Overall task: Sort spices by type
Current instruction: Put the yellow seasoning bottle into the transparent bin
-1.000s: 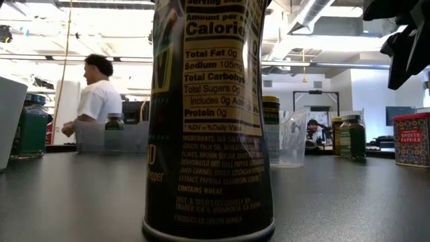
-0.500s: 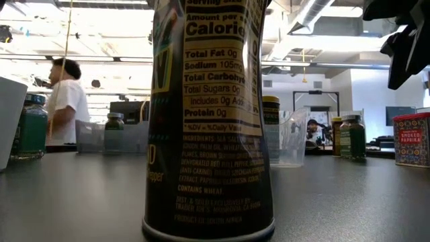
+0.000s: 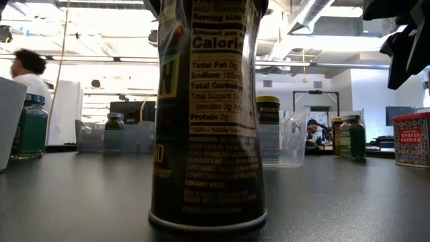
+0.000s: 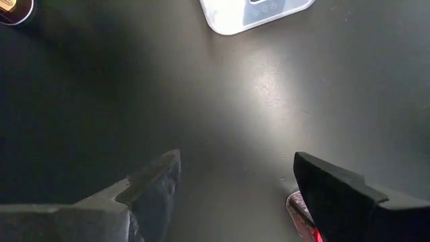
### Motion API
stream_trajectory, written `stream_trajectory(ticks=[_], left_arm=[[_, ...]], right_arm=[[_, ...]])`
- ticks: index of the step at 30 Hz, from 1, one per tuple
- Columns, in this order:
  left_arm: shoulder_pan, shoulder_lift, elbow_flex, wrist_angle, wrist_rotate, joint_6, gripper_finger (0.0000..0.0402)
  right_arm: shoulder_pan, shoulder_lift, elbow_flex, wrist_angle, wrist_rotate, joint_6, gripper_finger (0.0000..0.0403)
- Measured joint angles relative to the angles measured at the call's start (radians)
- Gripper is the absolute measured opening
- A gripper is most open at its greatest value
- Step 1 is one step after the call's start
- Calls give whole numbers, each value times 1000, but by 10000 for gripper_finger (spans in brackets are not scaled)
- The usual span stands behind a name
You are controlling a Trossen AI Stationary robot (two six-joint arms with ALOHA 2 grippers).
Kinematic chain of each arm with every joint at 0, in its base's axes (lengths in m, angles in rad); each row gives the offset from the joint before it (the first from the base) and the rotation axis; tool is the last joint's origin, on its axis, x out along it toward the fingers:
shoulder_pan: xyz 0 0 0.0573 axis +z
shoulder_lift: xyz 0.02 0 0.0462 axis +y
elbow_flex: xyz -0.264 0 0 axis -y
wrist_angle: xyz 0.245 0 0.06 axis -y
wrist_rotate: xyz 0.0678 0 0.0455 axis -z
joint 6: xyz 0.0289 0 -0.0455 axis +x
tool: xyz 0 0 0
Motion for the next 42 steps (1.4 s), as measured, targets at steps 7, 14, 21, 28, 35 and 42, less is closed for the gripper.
stream_trajectory(ticks=[7,14,21,28,35,42], left_arm=[[6,0,0,4,0,-3,274],[33,0,0,3,4,-29,222],[77,-44,17,2,1,12,227],[164,-172,20,-27,-21,198,228],[338,-259,20,-163,-38,413,228],[476,-245,-52,-173,31,636,228]], right_arm=[[0,0,0,0,0,0,317],[0,0,0,0,0,0,317],[0,0,0,4,0,1,317],[0,1,0,5,0,1,317],[-2,46,0,5,0,34,317],[-4,65,0,3,0,102,317]])
